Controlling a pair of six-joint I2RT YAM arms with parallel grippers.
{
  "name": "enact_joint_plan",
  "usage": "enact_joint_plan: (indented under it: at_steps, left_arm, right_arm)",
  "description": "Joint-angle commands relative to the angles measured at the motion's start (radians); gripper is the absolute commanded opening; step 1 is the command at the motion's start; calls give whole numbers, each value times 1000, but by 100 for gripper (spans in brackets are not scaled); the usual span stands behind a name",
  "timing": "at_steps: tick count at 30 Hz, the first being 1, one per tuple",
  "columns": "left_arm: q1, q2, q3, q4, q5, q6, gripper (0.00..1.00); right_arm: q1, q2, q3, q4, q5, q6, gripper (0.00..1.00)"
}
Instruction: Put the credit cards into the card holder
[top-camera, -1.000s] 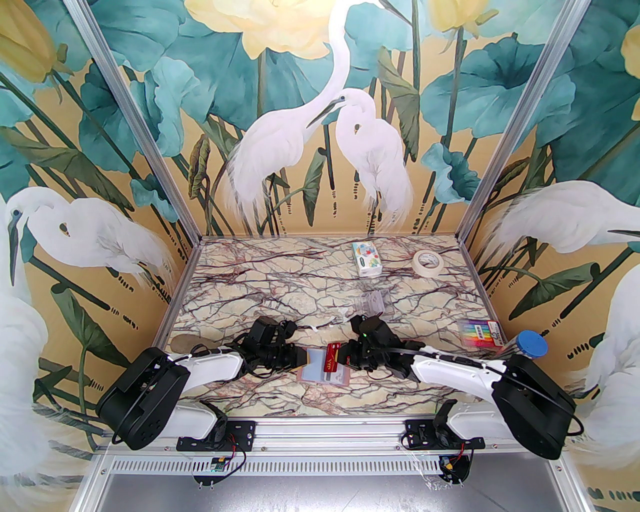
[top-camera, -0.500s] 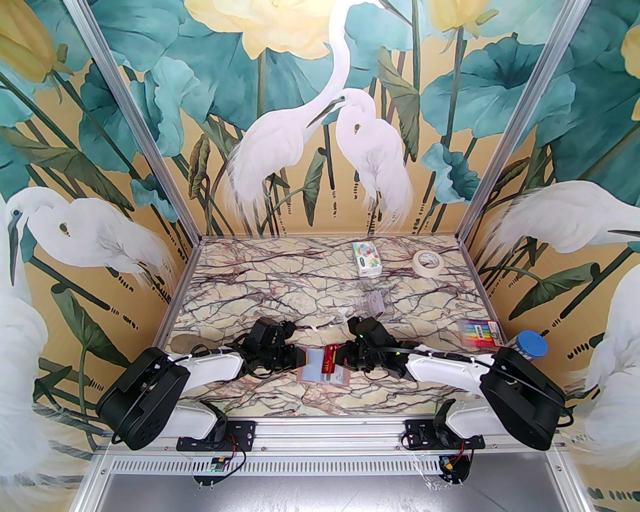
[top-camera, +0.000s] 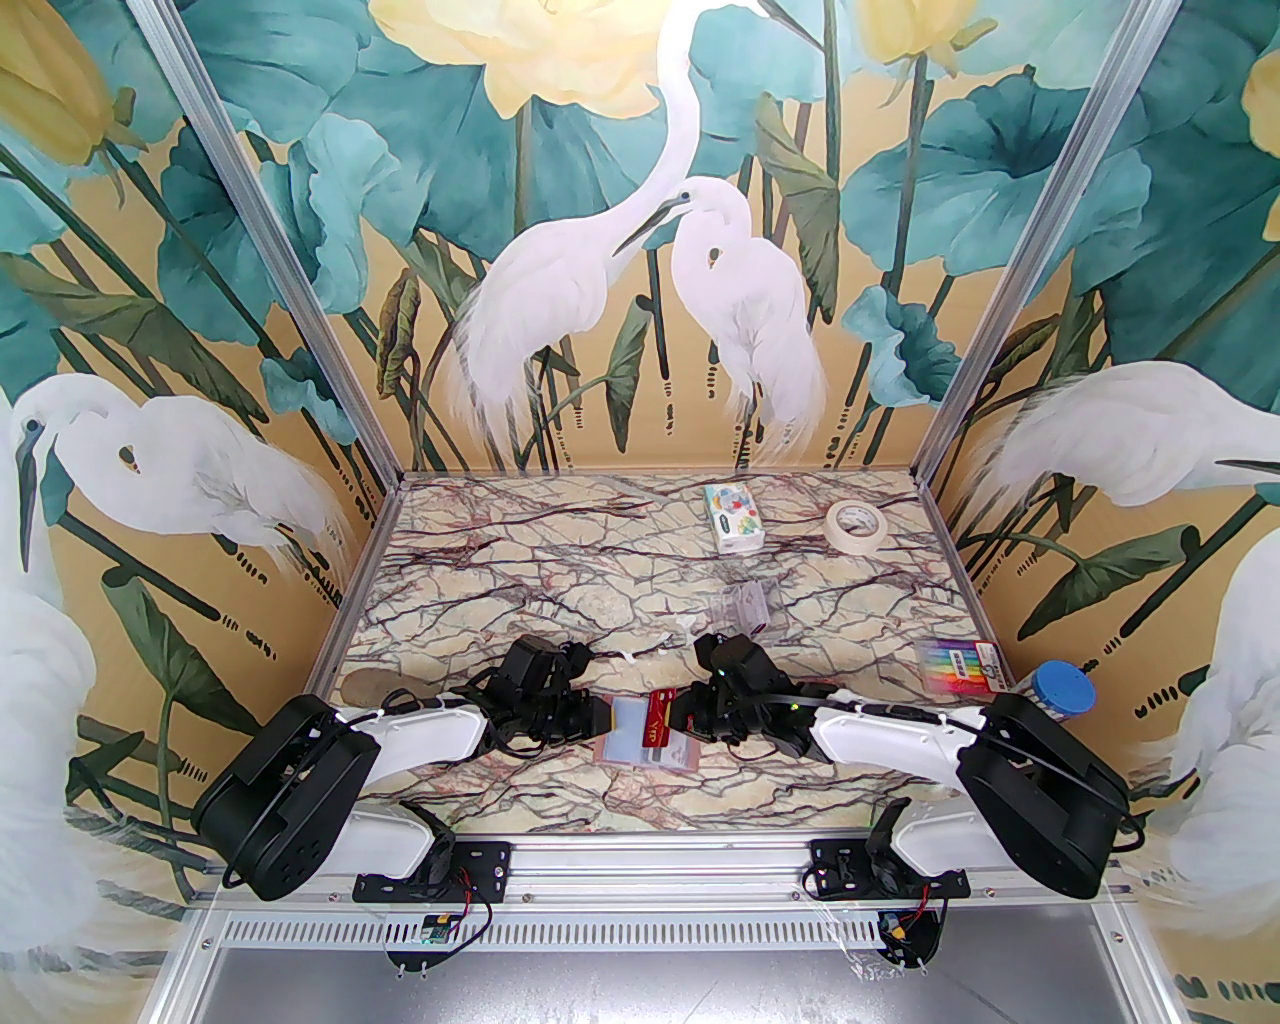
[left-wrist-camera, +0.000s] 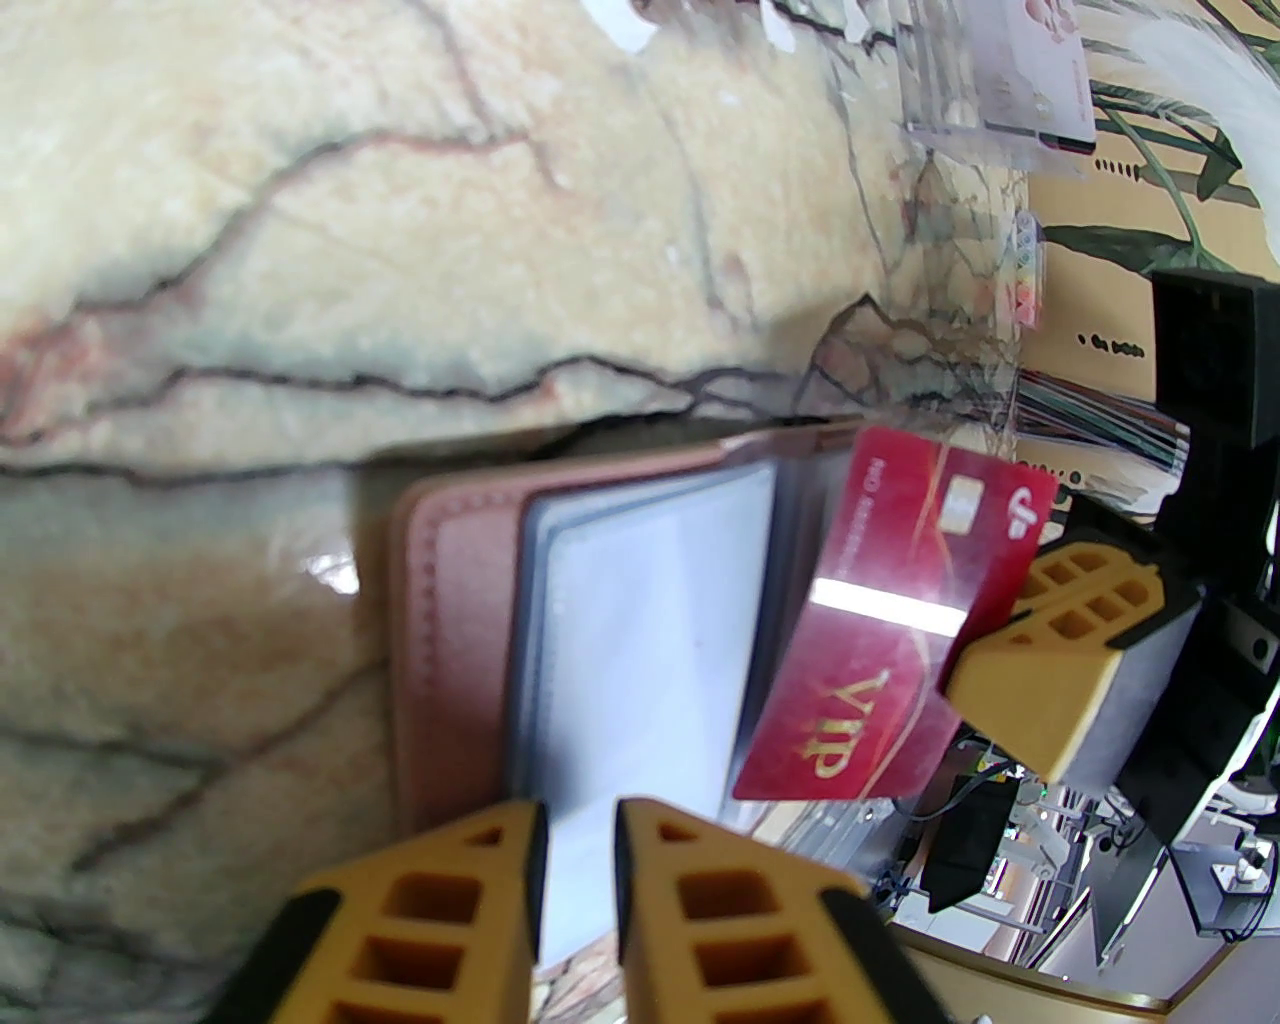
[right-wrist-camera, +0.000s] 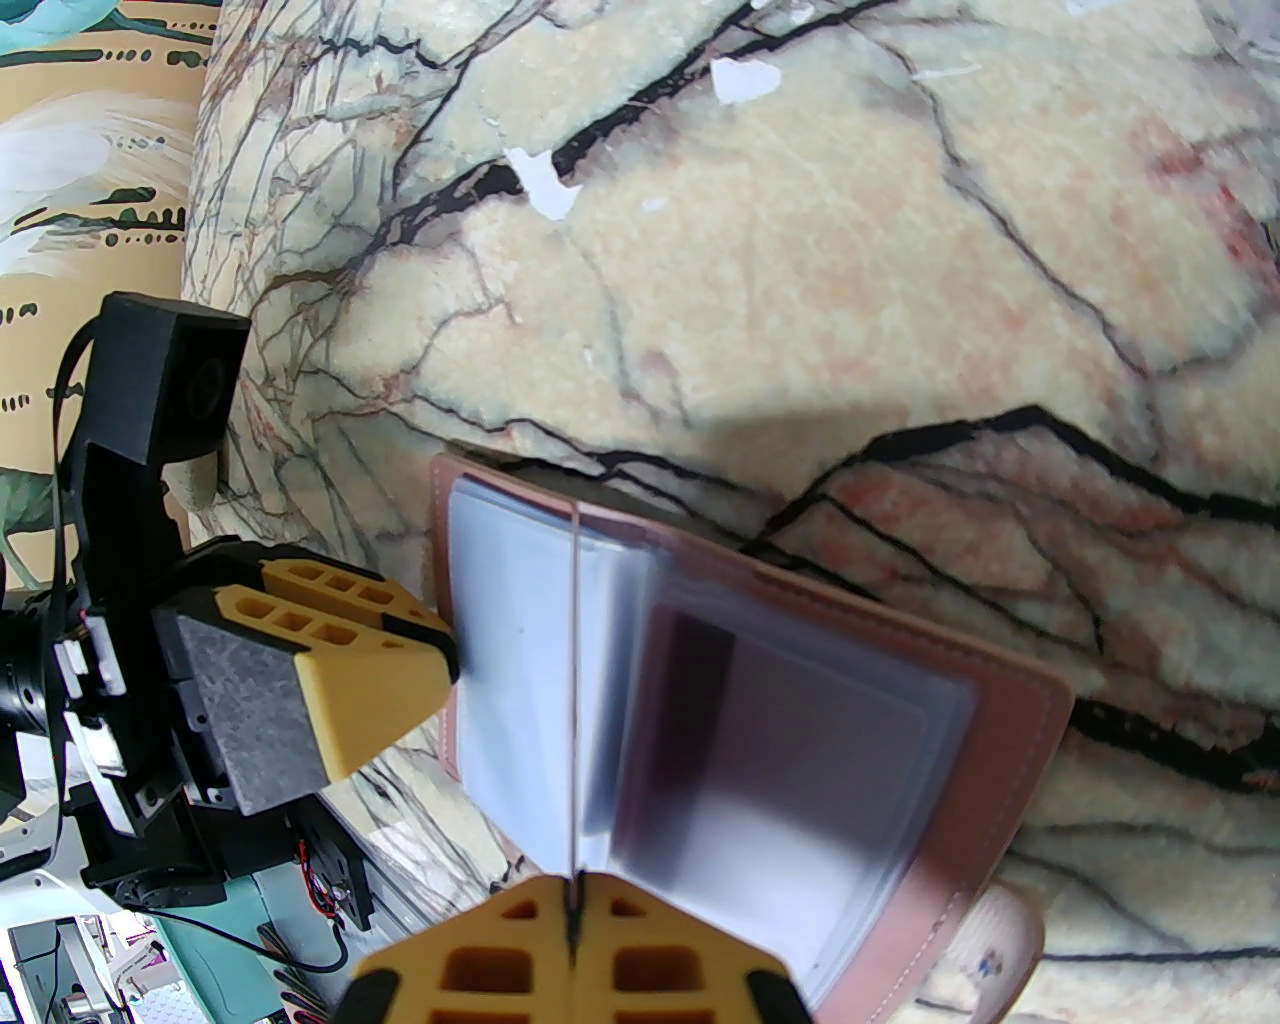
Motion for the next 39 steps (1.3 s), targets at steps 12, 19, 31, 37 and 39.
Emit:
enact_joint_plan:
  at_steps: [12, 19, 31, 37, 39]
  left_arm:
    - [-5, 10, 9, -57, -46, 20, 19]
    - [-8, 11, 14, -63, -46, 23, 19]
    - [-7, 16, 20, -80, -55, 36, 19]
    - [-8, 19, 16, -77, -55, 34, 19]
    - [-8, 20, 16, -77, -55, 36, 19]
  right_arm:
    - [11, 19, -17, 17, 7, 7, 0]
    - [11, 20, -20, 14, -1, 4, 0]
    - [16, 43, -13, 14, -24, -4, 0]
    - [20, 48, -7, 13, -31, -5, 0]
    - [23, 51, -4, 13, -35, -6, 0]
